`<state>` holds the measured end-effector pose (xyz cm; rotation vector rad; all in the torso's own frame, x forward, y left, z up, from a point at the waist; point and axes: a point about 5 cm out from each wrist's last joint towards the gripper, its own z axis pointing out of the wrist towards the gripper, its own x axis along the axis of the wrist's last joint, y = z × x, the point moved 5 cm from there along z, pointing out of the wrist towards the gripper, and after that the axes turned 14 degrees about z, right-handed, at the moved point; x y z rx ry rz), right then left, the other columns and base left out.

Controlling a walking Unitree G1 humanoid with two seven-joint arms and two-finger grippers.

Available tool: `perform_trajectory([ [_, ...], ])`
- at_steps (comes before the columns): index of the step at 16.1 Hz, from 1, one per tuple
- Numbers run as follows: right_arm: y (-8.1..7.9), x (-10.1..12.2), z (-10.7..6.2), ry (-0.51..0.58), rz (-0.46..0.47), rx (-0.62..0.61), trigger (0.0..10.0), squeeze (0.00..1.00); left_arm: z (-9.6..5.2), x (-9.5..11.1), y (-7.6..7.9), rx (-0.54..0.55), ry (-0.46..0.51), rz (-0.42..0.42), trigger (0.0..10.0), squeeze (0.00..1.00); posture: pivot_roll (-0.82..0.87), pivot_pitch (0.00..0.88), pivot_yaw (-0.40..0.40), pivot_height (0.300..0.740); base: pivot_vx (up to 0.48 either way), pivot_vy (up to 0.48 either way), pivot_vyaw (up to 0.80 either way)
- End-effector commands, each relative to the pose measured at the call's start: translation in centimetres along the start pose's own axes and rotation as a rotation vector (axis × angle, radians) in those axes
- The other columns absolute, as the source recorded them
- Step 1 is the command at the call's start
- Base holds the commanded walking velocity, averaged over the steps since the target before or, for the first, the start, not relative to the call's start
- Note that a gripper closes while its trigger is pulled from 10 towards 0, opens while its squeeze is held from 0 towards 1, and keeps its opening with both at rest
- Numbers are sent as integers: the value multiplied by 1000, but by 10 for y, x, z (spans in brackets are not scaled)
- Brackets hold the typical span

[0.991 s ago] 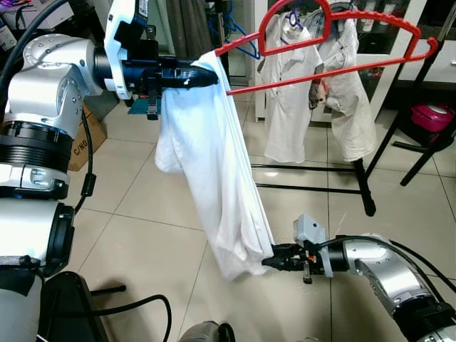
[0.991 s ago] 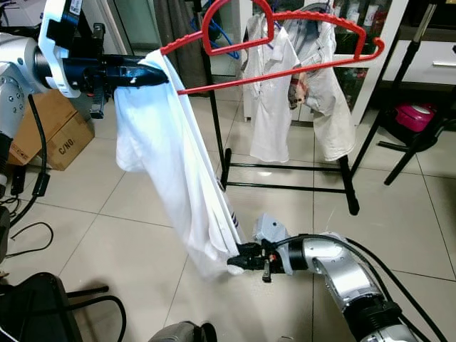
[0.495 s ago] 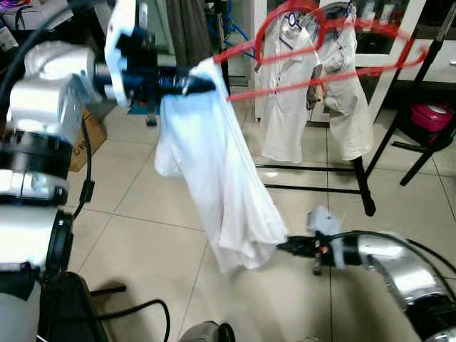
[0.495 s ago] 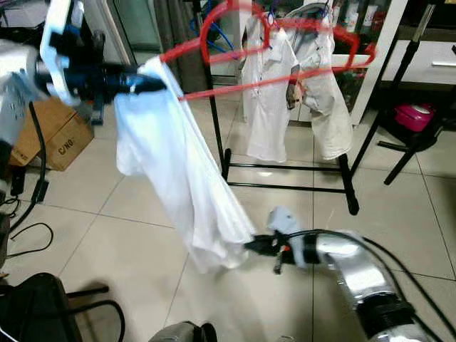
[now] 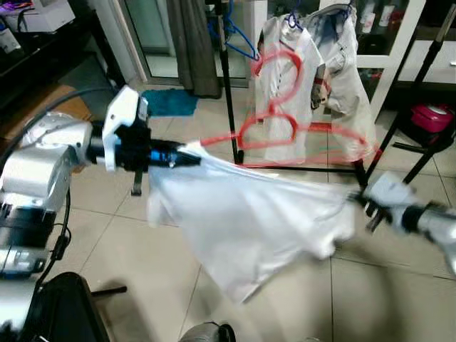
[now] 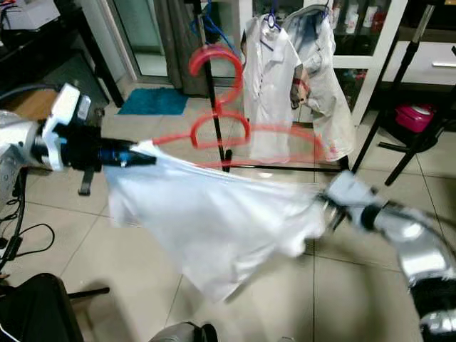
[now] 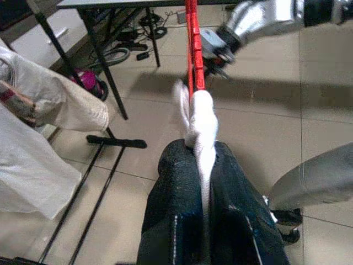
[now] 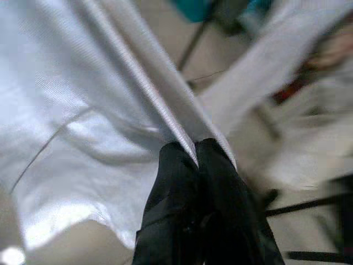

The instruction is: Hang hanger

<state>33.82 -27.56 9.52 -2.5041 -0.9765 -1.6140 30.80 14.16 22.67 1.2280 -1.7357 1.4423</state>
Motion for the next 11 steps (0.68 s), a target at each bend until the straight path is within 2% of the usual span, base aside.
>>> perform_trajectory([
  [1, 27, -1, -13, -13, -9, -113, 0, 0, -10, 4, 2, 24, -4, 8, 0, 0, -112, 0, 170, 740, 0, 0, 0],
  [3, 47, 18, -19, 41, -45, -198, 0, 0, -12, -20, 23, 28, -85, -18, 0, 0, -114, 0, 172, 740, 0, 0, 0],
  [4, 49, 20, -19, 48, -50, -210, 0, 0, -12, -22, 26, 27, -95, -22, 0, 0, -114, 0, 171, 740, 0, 0, 0],
  [6, 59, 28, -22, 82, -54, -268, 0, 0, -18, -41, 34, 74, -213, -11, 0, 0, -113, 0, 171, 740, 0, 0, 0],
  [8, 62, 33, -23, 100, -62, -280, 0, 0, -19, -44, 34, 125, -232, 0, 0, 0, -110, 0, 168, 740, 0, 0, 0],
  [11, 52, 48, -18, 145, -94, -233, 0, 0, -7, -55, 46, 91, -230, -17, 0, 0, -112, 0, 169, 740, 0, 0, 0],
])
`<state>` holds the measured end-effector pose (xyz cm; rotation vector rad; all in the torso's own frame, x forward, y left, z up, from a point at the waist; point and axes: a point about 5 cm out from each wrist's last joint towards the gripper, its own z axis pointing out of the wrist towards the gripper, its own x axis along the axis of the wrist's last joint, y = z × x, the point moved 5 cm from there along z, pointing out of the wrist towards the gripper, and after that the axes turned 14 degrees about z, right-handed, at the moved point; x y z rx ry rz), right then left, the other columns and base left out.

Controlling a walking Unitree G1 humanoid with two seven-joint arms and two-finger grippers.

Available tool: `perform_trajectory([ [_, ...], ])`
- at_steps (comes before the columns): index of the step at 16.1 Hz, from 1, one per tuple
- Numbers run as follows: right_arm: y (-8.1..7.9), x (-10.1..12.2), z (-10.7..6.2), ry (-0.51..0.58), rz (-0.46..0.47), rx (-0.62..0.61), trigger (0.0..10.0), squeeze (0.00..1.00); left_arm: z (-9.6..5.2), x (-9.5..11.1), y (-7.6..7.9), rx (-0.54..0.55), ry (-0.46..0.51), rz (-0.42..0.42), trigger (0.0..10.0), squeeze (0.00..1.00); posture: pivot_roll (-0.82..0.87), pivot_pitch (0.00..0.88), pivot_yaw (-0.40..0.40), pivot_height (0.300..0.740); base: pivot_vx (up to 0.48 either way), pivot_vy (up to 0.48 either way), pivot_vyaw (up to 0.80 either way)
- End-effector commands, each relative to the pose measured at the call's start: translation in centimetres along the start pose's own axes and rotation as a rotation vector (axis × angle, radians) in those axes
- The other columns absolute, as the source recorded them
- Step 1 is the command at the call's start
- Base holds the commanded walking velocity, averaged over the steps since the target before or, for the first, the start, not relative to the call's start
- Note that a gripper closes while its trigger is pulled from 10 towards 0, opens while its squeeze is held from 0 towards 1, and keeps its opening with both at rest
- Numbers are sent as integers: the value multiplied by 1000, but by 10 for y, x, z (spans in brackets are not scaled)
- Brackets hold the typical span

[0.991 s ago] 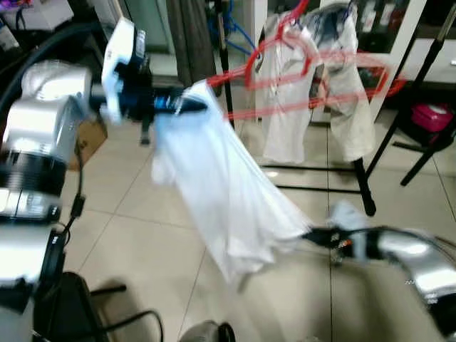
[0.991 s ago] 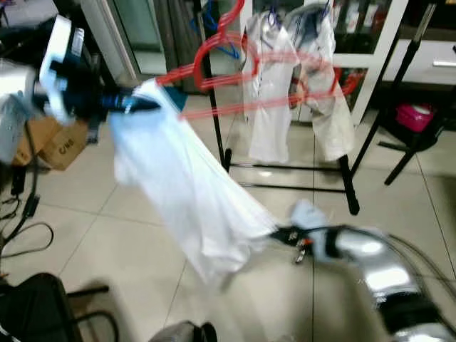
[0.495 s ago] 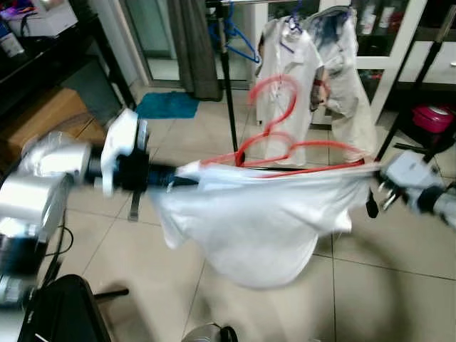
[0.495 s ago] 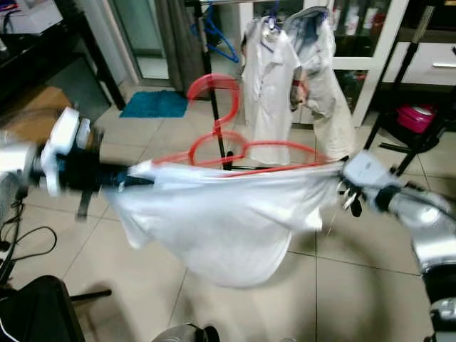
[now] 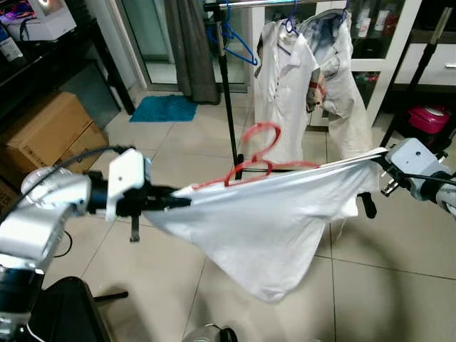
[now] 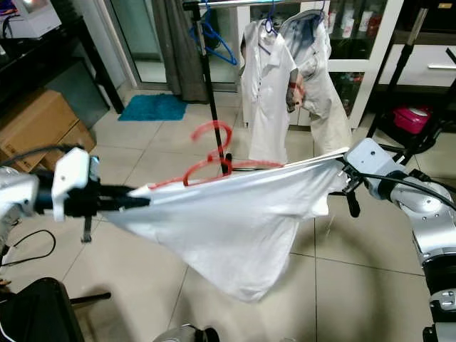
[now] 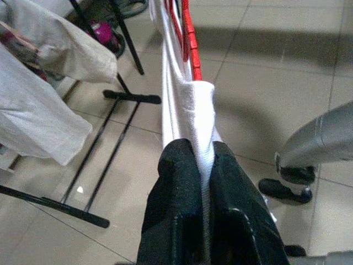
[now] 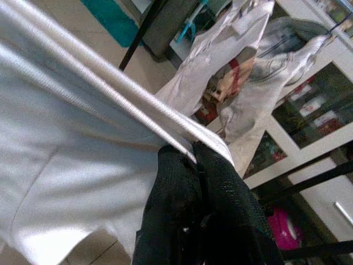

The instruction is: Hang hanger

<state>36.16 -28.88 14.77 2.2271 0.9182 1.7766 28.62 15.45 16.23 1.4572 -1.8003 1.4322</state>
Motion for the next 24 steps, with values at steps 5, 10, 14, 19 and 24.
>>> perform_trajectory([
  [5, -1, 25, -2, 60, -41, 24, 0, 0, 21, -14, -7, 32, -53, 31, 0, 0, -129, 0, 168, 740, 0, 0, 0],
  [10, -29, 36, -4, 64, -96, 156, 0, 0, 55, -14, -17, 65, -22, 86, 0, 0, -153, 0, 170, 740, 0, 0, 0],
  [14, -45, 47, -5, 73, -121, 217, 0, 0, 76, -21, -16, 50, -32, 89, 0, 0, -156, 0, 164, 740, 0, 0, 0],
  [19, -53, 57, -10, 72, -160, 252, 0, 0, 89, -33, -11, 24, -81, 77, 0, 0, -167, 0, 171, 740, 0, 0, 0],
  [24, -63, 67, -10, 70, -183, 283, 0, 0, 103, -33, -24, 137, -92, 76, 0, 0, -167, 0, 168, 740, 0, 0, 0],
])
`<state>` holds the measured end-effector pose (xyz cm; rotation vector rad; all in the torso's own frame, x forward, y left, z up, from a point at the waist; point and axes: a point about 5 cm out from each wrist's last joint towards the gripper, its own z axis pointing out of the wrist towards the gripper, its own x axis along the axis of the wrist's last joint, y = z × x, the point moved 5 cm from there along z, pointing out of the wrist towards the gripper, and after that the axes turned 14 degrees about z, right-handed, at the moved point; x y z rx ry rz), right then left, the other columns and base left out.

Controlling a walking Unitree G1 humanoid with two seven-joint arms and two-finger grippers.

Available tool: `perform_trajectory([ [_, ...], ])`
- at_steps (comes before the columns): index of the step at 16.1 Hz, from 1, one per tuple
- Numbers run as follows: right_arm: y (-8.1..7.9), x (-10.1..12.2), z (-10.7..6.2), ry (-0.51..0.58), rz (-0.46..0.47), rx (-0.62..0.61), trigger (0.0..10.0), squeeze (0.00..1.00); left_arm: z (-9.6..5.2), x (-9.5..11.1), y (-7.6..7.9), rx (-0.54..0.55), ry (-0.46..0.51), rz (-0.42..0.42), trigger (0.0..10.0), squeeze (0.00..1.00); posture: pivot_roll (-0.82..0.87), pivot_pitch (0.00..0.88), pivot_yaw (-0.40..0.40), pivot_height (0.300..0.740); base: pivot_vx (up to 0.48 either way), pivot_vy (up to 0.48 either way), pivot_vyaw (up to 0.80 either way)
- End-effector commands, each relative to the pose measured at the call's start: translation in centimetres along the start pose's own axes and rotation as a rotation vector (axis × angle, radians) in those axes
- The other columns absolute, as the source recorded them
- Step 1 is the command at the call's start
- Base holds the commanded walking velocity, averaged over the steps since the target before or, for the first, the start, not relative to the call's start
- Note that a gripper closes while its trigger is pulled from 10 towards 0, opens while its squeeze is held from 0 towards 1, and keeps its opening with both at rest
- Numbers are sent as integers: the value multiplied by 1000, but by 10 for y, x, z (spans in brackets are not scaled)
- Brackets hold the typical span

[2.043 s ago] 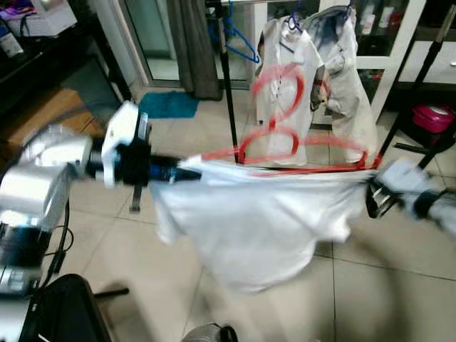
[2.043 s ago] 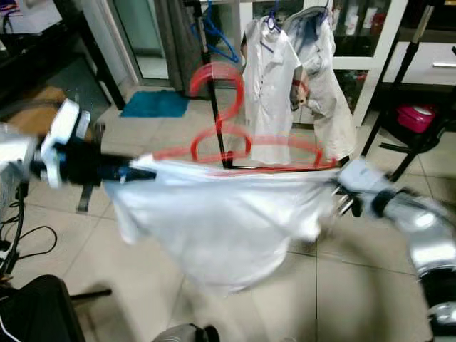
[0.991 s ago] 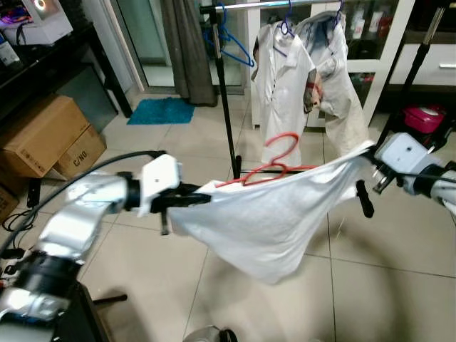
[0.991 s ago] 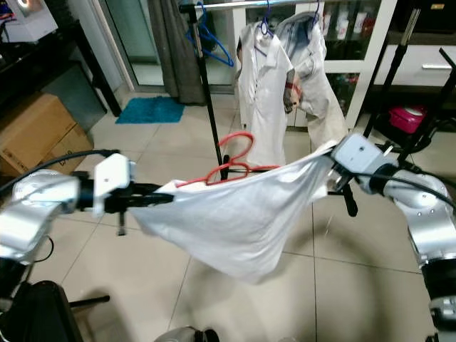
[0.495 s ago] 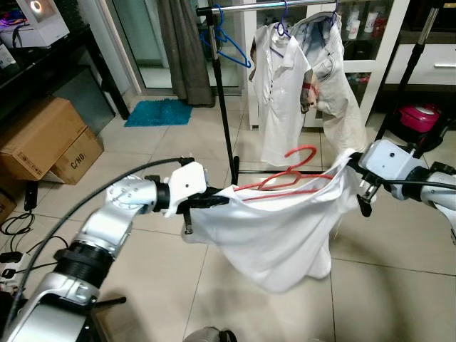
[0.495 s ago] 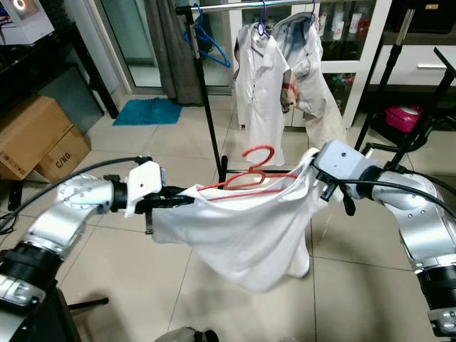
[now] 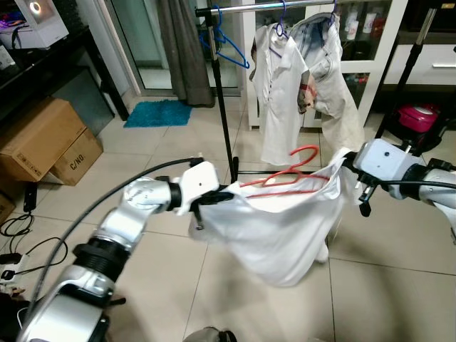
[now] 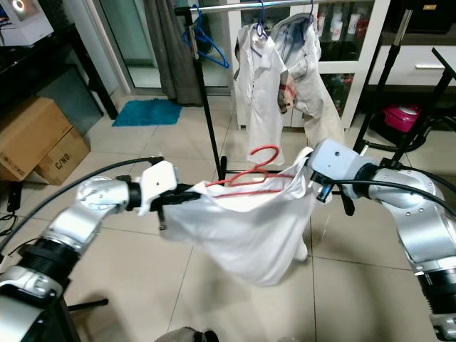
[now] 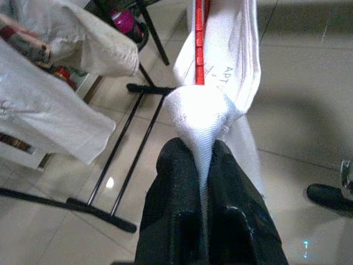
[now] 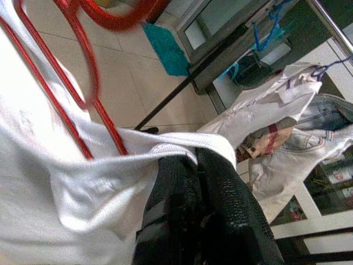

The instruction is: Hang hanger

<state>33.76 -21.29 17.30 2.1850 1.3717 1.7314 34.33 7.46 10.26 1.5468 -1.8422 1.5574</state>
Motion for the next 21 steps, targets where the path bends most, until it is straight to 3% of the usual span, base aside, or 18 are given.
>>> perform_trajectory([
  [1, -5, 11, 3, 26, -23, 23, 0, 0, -1, -1, -4, 15, -11, 15, 0, 0, -167, 0, 168, 740, 0, 0, 0],
  [5, -19, 26, 8, 54, -45, 62, 0, 0, 14, 11, -4, 28, 45, 7, 0, 0, -172, 0, 168, 740, 0, 0, 0],
  [9, -12, 34, 9, 61, -66, 27, 0, 0, 18, 8, 3, -7, 39, 10, 0, 0, -178, 0, 168, 740, 0, 0, 0],
  [11, -3, 37, 12, 66, -55, -25, 10000, 0, 19, 12, 10, -43, 65, 15, 0, 0, -179, 0, 167, 740, 0, 0, 0],
  [13, 6, 44, 16, 76, -41, -53, 10000, 4, 20, 13, 10, -38, 68, 17, 0, 0, -177, 0, 163, 740, 0, 0, 0],
  [14, 10, 44, 16, 72, -57, -63, 10000, 1000, 19, 13, 7, -22, 69, 16, 0, 0, -177, 0, 163, 740, 0, 0, 0],
  [17, 15, 45, 15, 59, -91, -76, 10000, 1000, 16, 12, 3, -8, 65, 20, 0, 0, -181, 0, 158, 740, 0, 0, 0],
  [21, 7, 42, 13, 25, -192, 6, 10000, 1000, 15, 9, 1, -1, 57, 19, 0, 0, -190, 0, 159, 740, 0, 0, 0],
])
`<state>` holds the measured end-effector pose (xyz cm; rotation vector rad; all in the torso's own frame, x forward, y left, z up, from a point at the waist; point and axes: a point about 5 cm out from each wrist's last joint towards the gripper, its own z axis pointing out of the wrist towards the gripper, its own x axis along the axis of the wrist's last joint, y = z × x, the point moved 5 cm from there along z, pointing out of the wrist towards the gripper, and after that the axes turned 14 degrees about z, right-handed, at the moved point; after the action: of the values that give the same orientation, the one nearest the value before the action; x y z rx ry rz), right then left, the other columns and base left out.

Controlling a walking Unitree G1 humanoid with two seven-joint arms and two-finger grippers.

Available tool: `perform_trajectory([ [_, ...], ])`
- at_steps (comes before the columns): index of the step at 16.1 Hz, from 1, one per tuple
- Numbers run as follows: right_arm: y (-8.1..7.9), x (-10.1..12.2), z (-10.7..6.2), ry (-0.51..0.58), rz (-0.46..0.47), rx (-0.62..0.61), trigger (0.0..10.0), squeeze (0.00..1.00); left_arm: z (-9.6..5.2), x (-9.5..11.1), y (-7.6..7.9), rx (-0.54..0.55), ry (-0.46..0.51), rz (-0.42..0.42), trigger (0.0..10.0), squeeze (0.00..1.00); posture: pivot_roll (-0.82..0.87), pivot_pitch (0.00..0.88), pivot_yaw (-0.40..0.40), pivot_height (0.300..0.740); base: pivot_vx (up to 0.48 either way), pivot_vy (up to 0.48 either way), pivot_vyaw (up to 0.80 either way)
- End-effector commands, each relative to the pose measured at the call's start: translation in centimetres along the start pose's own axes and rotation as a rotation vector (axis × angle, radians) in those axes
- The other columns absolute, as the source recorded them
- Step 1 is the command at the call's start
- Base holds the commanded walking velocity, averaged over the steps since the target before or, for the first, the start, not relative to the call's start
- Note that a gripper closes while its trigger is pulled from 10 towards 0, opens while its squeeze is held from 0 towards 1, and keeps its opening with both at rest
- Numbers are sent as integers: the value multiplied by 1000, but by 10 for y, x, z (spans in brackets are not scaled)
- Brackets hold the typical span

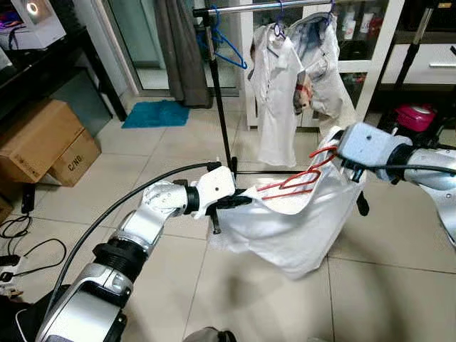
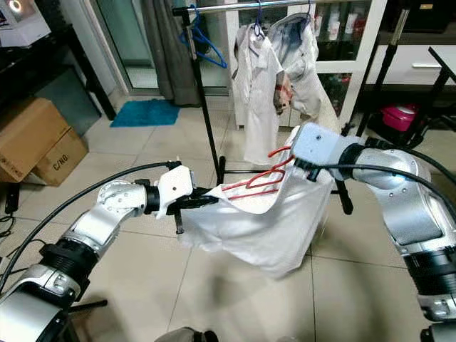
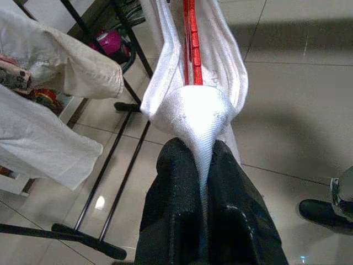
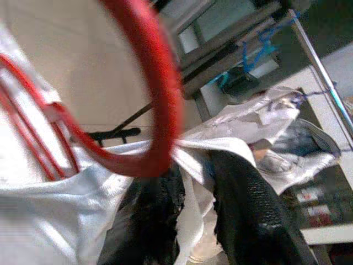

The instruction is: Hang hanger

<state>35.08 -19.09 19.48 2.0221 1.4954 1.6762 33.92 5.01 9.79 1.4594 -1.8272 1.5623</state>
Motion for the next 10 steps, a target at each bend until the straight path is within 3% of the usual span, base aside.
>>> perform_trajectory([
  [1, 0, 12, -1, 26, -73, 28, 10000, 1000, -6, -2, -9, 28, -12, 16, 0, 0, -190, 0, 159, 740, 0, 0, 0],
  [2, 0, 12, -1, 28, -83, 35, 10000, 1000, -7, -2, -10, 30, -12, 18, 0, 0, -190, 0, 159, 740, 0, 0, 0],
  [5, -16, 16, -3, 24, -282, 202, 10000, 1000, -11, -5, -17, 48, -29, 37, 0, 0, -210, 0, 160, 740, 0, 0, 0],
  [7, -14, 18, -5, 13, -348, 252, 10000, 1000, -14, -6, -20, 55, -35, 45, 0, 0, -214, 0, 154, 740, 0, 0, 0],
  [10, -13, 24, -12, -33, -440, 434, 10000, 1000, -18, -4, -25, 67, -21, 60, 0, 0, -219, 0, 135, 740, 0, 0, 0],
])
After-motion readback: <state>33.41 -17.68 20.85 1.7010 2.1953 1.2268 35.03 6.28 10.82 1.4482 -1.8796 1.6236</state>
